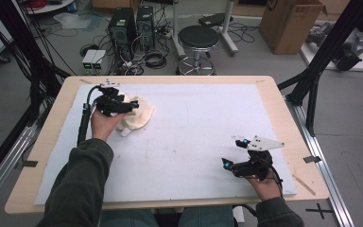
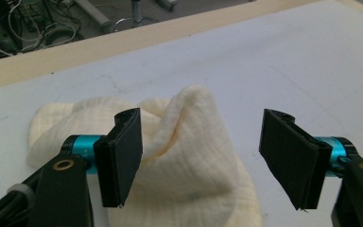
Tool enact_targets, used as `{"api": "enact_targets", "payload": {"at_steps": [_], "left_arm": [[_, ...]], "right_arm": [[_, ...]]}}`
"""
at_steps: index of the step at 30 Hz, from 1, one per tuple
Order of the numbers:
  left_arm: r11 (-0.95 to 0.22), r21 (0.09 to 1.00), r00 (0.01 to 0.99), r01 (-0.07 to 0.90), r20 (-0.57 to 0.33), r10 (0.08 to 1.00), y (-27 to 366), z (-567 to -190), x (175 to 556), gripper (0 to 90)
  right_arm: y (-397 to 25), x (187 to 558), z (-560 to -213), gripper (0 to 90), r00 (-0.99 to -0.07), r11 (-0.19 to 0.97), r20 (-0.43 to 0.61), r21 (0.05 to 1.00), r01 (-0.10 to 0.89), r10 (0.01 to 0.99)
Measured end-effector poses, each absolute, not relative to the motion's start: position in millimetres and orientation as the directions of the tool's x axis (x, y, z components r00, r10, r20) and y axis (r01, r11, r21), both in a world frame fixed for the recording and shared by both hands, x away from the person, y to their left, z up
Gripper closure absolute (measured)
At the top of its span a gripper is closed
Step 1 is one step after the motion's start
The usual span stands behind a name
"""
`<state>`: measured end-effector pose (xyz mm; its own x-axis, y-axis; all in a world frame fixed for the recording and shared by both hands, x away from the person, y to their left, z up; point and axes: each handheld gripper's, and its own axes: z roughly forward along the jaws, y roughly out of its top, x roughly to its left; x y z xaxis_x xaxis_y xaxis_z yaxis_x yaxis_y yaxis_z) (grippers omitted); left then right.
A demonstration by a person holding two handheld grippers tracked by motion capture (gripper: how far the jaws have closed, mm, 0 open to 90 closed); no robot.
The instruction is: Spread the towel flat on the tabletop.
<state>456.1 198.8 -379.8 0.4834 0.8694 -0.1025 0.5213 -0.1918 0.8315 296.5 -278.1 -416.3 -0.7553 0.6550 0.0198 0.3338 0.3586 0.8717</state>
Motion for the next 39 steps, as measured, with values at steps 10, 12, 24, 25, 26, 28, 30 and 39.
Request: {"api": "enact_targets", "payload": {"at_steps": [10,12,24,25,26,28,30,39], "left_arm": [[-0.247,0.772,0.448,0.586,-0.055,0.892,190.5,-410.3,472.4,38.7],[-0.247,0.759,0.442,0.602,-0.059,0.895,191.6,-414.9,474.4,42.2],[-0.305,0.713,0.449,0.631,-0.015,0.893,186.3,-426.3,476.4,70.3],[-0.305,0.712,0.449,0.632,-0.016,0.893,186.4,-426.1,476.2,72.2],[-0.299,0.712,0.446,0.635,-0.021,0.895,186.5,-425.9,476.1,73.7],[-0.297,0.711,0.444,0.638,-0.024,0.896,185.8,-425.2,475.7,75.8],[-0.296,0.714,0.446,0.634,-0.025,0.895,185.0,-423.6,474.6,77.4],[-0.273,0.745,0.454,0.608,-0.044,0.890,188.0,-413.5,465.5,79.2]], "right_arm": [[-277.8,297.3,-416.5,10.6,-0.759,0.360,0.022,0.871,0.334,0.651],[-278.1,297.5,-416.5,10.5,-0.758,0.356,0.024,0.872,0.335,0.652],[-275.9,298.9,-416.8,10.5,-0.768,0.363,0.023,0.872,0.329,0.640],[-275.5,299.2,-416.9,10.6,-0.769,0.363,0.025,0.871,0.330,0.639],[-275.3,299.2,-416.9,10.6,-0.770,0.365,0.025,0.870,0.330,0.638],[-274.4,299.0,-416.9,10.6,-0.773,0.368,0.024,0.869,0.330,0.635],[-274.4,298.8,-416.8,10.6,-0.775,0.372,0.018,0.870,0.324,0.632],[-276.4,297.7,-415.1,10.6,-0.771,0.363,0.017,0.875,0.319,0.637]]}}
